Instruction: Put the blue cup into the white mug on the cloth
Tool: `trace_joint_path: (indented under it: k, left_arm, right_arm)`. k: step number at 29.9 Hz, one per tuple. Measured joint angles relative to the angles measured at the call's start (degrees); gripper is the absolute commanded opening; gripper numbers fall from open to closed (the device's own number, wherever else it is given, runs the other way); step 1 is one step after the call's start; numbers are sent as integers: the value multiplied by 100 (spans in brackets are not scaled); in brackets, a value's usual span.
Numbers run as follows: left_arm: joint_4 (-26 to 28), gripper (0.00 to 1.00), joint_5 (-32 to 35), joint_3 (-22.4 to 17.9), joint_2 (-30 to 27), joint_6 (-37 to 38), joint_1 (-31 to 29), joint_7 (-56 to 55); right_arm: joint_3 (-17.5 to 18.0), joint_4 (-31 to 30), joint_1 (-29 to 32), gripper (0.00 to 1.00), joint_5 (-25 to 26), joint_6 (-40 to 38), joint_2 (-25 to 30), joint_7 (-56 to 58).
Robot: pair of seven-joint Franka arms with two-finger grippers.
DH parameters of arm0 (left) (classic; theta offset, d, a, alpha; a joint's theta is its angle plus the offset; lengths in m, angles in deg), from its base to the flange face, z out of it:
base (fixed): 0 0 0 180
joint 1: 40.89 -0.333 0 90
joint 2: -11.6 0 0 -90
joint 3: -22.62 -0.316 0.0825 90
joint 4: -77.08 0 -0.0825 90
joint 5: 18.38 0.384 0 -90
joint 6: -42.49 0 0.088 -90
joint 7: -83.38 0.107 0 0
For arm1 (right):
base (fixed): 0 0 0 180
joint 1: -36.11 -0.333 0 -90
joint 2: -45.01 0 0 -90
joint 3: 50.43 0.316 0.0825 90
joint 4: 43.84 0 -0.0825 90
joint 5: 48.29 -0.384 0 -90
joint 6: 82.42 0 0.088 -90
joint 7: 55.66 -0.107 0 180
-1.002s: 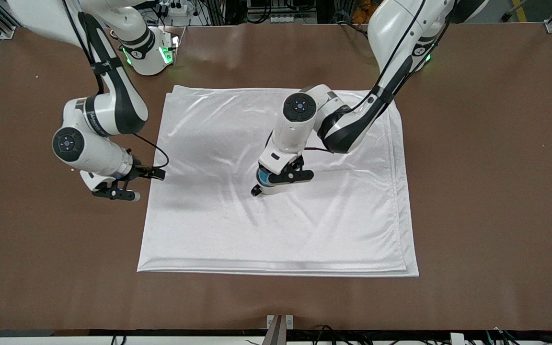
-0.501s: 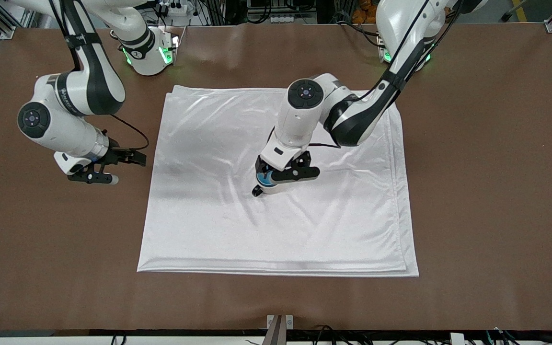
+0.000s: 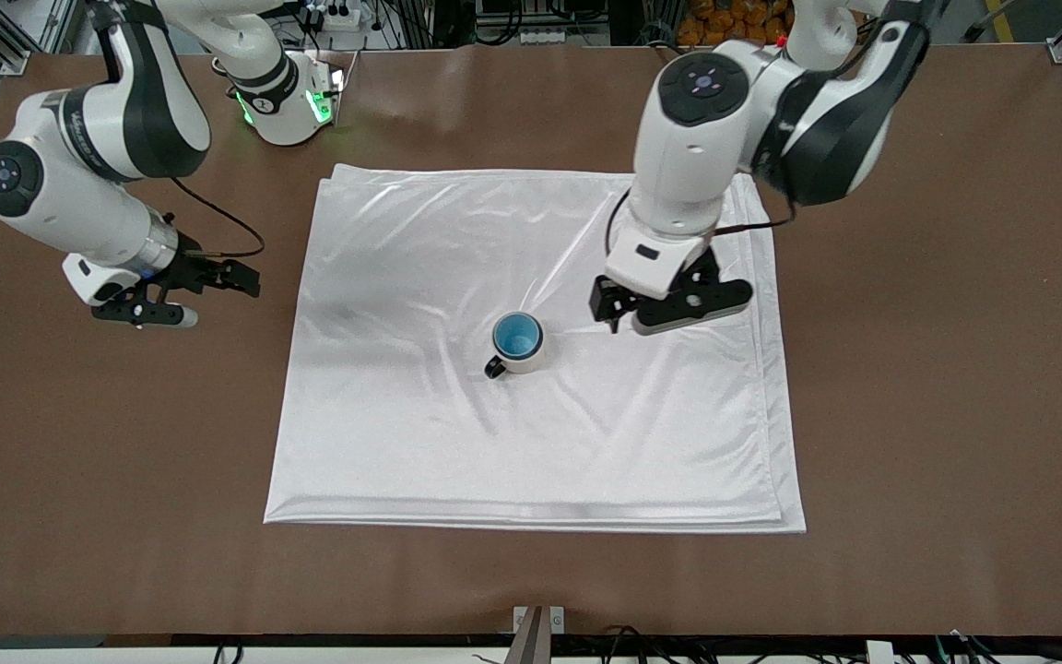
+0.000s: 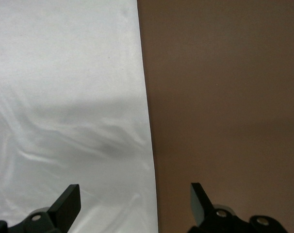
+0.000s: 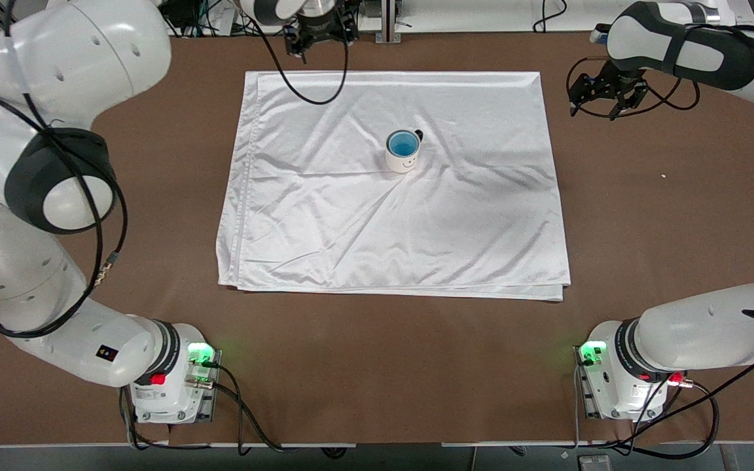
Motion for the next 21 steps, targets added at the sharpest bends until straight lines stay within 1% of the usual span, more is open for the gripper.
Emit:
trace_joint_path:
  k: [5, 11, 17, 21]
  left_arm:
    - [30, 100, -11, 2, -415, 665, -507, 921]
    - [148, 100, -149, 5, -731, 988, -925, 1421]
    - [473, 100, -572, 13, -1081, 1030, -1343, 1927]
    - [705, 100, -933, 12, -1315, 1029, -1746, 2306]
  right_arm:
    - [1, 8, 0, 100, 0, -363, 493, 0]
    - [-1, 126, 18, 100, 6, -907, 968, -1]
    - [-2, 781, 132, 100, 33, -1670, 1057, 0]
    - [-3, 1189, 243, 100, 48, -1913, 1031, 18]
